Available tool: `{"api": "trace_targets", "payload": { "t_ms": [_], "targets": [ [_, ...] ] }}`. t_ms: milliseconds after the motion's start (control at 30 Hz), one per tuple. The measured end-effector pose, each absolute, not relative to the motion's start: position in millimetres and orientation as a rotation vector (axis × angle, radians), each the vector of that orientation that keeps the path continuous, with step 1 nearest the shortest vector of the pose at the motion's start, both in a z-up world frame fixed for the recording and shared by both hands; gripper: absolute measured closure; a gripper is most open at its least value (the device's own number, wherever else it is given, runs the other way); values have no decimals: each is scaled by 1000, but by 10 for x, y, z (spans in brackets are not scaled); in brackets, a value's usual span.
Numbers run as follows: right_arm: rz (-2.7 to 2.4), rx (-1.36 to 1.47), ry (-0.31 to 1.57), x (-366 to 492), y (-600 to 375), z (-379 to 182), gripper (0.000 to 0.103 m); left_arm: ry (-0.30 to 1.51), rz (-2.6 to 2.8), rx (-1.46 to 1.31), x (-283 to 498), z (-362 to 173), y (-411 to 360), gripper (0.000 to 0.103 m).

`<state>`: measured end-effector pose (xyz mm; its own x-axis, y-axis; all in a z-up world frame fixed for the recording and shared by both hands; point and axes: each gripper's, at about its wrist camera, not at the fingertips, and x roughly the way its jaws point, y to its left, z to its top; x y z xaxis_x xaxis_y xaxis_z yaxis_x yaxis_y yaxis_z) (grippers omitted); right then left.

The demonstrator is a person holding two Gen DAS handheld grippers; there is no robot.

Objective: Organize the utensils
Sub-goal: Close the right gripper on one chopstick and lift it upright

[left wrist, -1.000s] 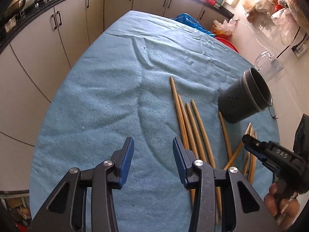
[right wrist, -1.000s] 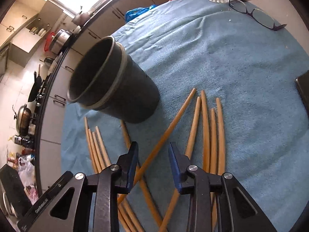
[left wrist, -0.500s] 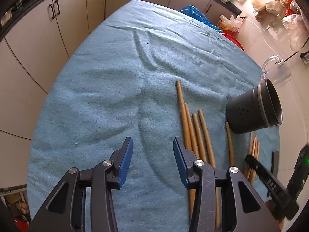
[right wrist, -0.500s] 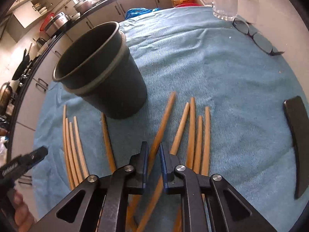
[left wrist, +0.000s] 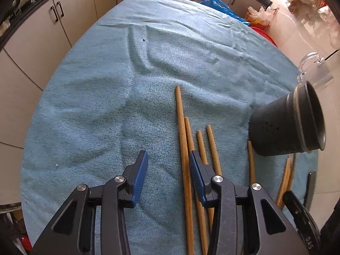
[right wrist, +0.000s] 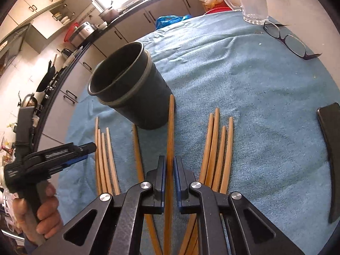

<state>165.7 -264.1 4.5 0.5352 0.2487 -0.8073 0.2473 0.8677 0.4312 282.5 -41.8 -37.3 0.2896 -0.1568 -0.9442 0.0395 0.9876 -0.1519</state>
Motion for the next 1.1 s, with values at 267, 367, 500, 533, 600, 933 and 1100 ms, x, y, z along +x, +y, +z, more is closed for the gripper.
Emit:
{"api": "trace_targets", "payload": {
  "t_ms": [267,367,500,533,600,933,1100],
  "targets": [
    [22,594,1010,1559,-2725,62,94,1208,-71,20,2771,-377,-518,94],
    [28,601,997,1520,-2735,108,94,1210,-111,-11,2723,-359,-428,97],
    [41,613,969,1450,-2710,192,94,1188,-170,-63,2582,-283,-266,97],
    [48,617,957,1418,-2704,216,94,1173,-182,-68,2528,-244,-238,97],
    [56,616,937,1361,-2695,270,94,1133,-202,-86,2396,-127,-148,97],
    [61,560,859,1206,-2637,583,94,966,-272,-120,1914,465,17,97],
    [8,504,966,1478,-2665,322,72,950,-288,-132,1864,521,14,97]
  ]
}}
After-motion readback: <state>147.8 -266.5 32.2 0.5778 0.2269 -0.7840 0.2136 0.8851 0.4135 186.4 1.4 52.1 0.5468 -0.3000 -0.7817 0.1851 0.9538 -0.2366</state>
